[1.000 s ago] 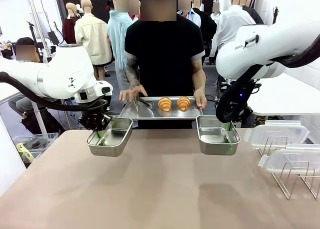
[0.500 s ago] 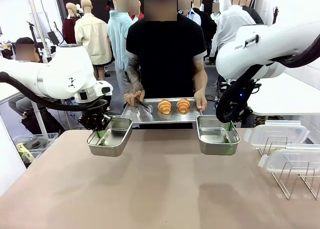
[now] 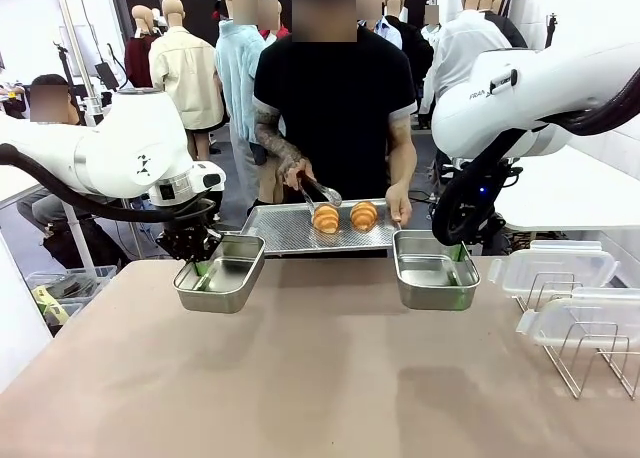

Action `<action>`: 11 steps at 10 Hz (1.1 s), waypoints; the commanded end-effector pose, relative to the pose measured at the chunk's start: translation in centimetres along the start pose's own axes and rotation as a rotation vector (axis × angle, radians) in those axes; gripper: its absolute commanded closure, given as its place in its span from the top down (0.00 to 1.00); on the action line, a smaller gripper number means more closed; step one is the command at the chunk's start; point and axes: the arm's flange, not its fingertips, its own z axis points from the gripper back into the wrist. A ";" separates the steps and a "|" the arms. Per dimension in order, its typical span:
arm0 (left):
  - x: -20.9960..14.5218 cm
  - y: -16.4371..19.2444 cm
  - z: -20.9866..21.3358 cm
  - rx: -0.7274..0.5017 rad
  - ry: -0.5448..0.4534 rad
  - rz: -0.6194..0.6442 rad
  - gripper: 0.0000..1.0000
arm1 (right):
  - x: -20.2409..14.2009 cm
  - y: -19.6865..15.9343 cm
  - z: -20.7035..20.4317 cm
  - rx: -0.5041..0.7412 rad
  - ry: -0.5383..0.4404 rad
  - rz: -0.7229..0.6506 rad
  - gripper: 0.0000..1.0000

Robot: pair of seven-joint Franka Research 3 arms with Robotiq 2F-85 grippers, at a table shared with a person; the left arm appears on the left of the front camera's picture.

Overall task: Place the bread in airtight containers.
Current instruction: Once an object is inside an Airtight Container , place the container in the center of the table.

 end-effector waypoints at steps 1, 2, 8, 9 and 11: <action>0.1 -0.1 0.2 0.017 -0.023 0.017 0.00 | 0.0 0.1 -0.1 0.004 -0.009 0.000 0.00; 0.1 -0.1 0.2 0.017 -0.023 0.017 0.00 | 0.0 0.1 -0.1 0.004 -0.009 0.000 0.00; 0.1 -0.1 0.2 0.017 -0.023 0.017 0.00 | 0.0 0.1 -0.1 0.004 -0.009 0.000 0.00; 0.1 -0.1 0.2 0.017 -0.023 0.017 0.00 | 0.0 0.1 -0.1 0.004 -0.009 0.000 0.00; 0.1 -0.1 0.2 0.017 -0.023 0.017 0.00 | 0.0 0.1 -0.1 0.004 -0.009 0.000 0.00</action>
